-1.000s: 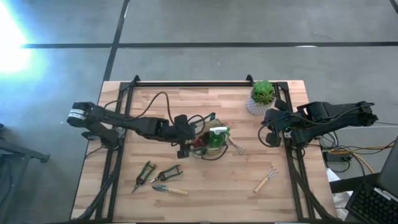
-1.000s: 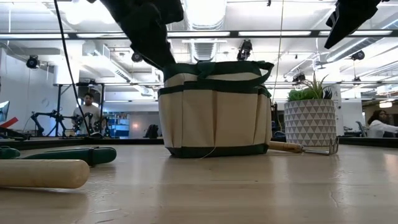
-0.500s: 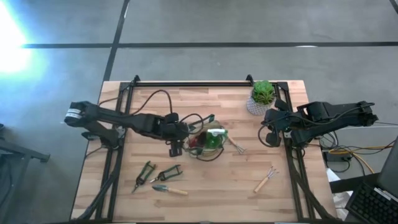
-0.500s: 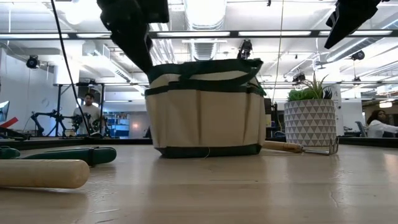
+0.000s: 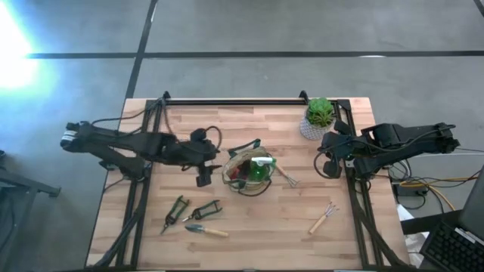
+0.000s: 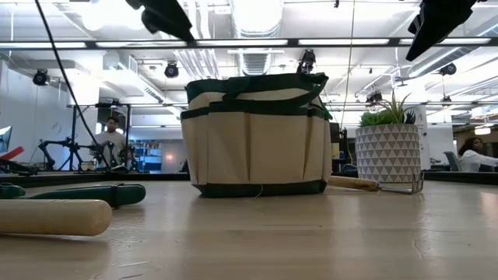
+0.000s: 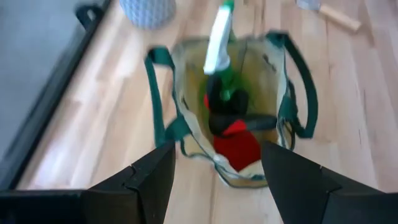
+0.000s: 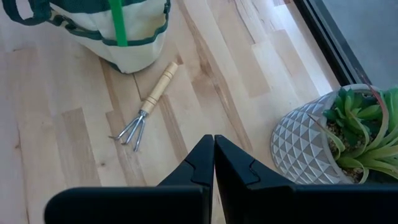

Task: Pick & Place Garden tools in Gardening bag
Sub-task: Put the left green fruit pruner into the light brown gardening bag

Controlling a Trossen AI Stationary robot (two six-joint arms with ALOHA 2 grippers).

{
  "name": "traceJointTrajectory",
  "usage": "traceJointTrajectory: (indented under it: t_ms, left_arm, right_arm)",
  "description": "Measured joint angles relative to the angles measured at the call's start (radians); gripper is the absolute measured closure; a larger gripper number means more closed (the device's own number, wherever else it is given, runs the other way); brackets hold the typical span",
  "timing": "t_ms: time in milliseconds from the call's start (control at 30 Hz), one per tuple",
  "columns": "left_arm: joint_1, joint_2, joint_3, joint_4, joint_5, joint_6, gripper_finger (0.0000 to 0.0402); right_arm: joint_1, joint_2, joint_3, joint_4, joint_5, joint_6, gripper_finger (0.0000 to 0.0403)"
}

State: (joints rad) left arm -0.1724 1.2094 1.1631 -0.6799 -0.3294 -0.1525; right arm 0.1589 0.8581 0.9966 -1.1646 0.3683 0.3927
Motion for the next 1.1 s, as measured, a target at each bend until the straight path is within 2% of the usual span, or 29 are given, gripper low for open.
traceJointTrajectory:
  t_ms: [333, 733, 967, 1100]
  left_arm:
    - [-0.164, -0.153, -0.143, 0.116, -0.284, -0.027, 0.0165]
    - [-0.337, -0.268, -0.333, 0.253, -0.444, -0.163, 0.0166]
    - [-0.459, -0.28, -0.381, 0.261, -0.602, -0.261, 0.0166]
    - [-0.521, -0.28, -0.386, 0.255, -0.641, -0.315, 0.0166]
  right_arm:
    - [0.0, 0.0, 0.0, -0.001, 0.0, 0.0, 0.0394]
    - [0.0, 0.0, 0.0, 0.0, 0.0, 0.008, 0.0394]
    - [0.0, 0.0, 0.0, 0.0, 0.0, 0.008, 0.0394]
    - [0.0, 0.0, 0.0, 0.0, 0.0, 0.009, 0.0394]
